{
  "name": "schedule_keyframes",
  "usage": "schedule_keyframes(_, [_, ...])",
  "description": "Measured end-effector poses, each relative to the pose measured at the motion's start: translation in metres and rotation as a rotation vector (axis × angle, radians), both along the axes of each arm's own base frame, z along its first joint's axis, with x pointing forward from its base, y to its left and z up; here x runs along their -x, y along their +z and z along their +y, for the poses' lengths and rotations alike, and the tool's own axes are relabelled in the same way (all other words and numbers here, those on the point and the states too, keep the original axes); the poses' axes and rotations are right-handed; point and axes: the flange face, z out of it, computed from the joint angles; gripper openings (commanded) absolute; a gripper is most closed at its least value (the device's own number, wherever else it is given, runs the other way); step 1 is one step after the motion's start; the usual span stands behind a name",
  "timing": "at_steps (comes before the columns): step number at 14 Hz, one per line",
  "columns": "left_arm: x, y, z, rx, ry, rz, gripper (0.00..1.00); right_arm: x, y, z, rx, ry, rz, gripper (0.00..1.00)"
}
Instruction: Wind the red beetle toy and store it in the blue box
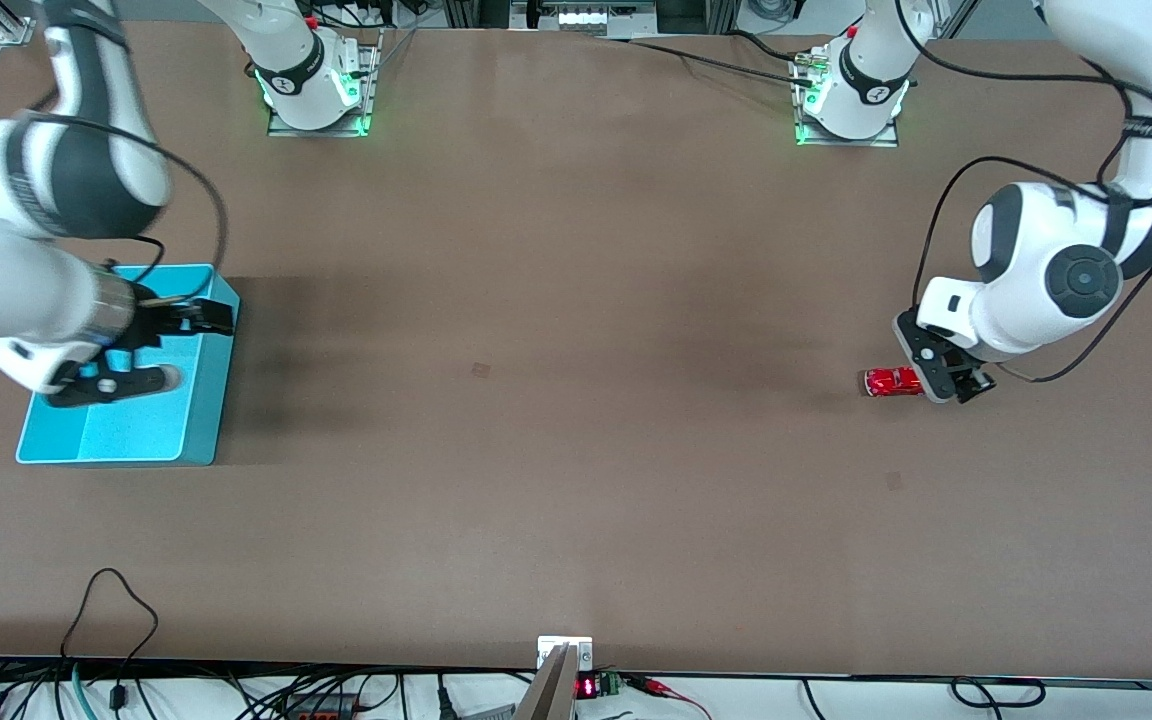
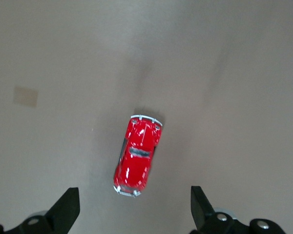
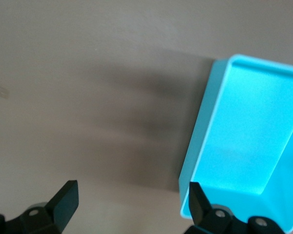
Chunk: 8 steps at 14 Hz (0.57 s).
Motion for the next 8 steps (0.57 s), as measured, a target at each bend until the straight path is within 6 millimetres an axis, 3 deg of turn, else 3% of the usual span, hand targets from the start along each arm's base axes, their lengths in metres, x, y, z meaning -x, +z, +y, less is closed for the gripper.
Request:
schedule_keyframes(3, [0.01, -0.031, 0.008, 0.017, -0.114, -0.038, 1.0, 0.001, -0.016, 0.033, 0.02, 0.08, -0.025, 1.0])
schedule_keyframes(8, [0.011, -0.058, 0.025, 0.028, -0.203, -0.062, 1.0, -0.006, -0.024, 0.023, 0.018, 0.08, -0.045, 1.0])
